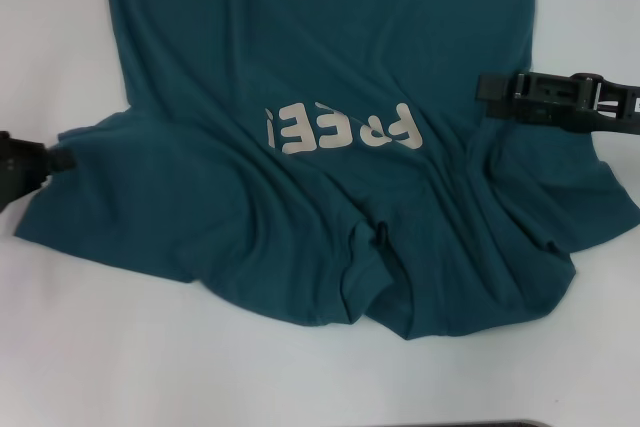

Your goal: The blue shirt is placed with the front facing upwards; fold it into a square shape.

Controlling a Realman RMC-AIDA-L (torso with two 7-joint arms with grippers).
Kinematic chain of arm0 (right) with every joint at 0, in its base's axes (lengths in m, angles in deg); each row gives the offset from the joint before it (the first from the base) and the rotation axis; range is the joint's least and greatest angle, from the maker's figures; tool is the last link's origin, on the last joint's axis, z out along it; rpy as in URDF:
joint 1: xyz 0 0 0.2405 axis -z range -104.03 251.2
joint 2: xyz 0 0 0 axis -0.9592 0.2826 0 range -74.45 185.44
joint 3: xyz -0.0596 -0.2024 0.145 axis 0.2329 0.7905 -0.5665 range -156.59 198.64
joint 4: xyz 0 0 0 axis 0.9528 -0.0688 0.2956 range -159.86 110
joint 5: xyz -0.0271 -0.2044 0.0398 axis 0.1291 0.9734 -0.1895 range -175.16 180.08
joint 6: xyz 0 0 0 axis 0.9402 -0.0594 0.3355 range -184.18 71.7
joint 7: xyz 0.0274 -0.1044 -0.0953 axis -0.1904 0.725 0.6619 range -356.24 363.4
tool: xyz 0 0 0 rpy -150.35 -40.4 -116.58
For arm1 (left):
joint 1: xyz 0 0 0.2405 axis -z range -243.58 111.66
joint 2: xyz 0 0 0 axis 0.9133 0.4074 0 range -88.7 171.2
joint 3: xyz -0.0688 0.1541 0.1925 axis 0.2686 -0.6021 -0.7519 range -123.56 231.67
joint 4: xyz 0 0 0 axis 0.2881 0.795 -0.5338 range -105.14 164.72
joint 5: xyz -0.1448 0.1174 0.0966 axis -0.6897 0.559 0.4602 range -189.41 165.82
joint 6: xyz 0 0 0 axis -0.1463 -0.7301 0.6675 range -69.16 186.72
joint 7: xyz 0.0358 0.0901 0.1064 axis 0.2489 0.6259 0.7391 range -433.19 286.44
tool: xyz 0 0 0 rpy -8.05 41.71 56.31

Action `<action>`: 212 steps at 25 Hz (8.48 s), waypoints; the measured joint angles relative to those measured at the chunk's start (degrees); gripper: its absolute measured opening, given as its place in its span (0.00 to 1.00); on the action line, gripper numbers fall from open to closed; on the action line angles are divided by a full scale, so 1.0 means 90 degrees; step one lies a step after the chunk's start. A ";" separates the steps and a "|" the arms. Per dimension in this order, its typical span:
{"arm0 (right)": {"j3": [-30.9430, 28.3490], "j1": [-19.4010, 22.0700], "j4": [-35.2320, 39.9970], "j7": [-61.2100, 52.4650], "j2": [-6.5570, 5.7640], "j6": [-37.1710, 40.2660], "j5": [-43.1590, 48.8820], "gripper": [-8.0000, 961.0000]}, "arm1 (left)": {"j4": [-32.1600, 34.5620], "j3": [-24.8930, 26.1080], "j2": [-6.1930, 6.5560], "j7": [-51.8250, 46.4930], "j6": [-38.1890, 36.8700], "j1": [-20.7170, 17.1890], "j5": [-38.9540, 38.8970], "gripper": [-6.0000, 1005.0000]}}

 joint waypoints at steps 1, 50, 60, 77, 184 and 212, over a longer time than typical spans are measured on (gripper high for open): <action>0.0000 0.0000 0.0000 -0.0016 -0.0003 0.0000 0.0000 0.98 | -0.0001 0.0016 0.0046 -0.0002 -0.0002 -0.0006 0.0014 0.04; 0.0069 -0.0040 -0.0001 -0.0081 -0.0036 -0.0252 0.0205 0.98 | -0.0336 -0.0437 -0.0257 -0.1510 -0.0843 0.1851 0.0832 0.04; 0.0099 -0.0044 -0.0009 -0.0073 -0.0034 -0.0271 0.0206 0.98 | -0.0229 -0.0442 -0.0246 -0.1432 -0.0598 0.1924 0.0823 0.12; 0.0201 -0.0046 -0.0010 -0.0133 -0.0084 -0.0434 0.0215 0.98 | -0.1216 -0.1652 -0.0368 -0.2021 -0.0911 0.2025 0.0897 0.78; 0.0008 0.0025 0.0158 -0.1443 -0.1165 -0.0450 0.2178 0.93 | -0.0609 -0.0126 -0.0455 0.0461 -0.1266 0.0573 -0.0675 0.93; 0.0077 -0.0101 0.0124 -0.1376 -0.0972 -0.0719 0.2368 0.88 | -0.0595 -0.0123 -0.0471 0.0462 -0.1255 0.0544 -0.0659 0.93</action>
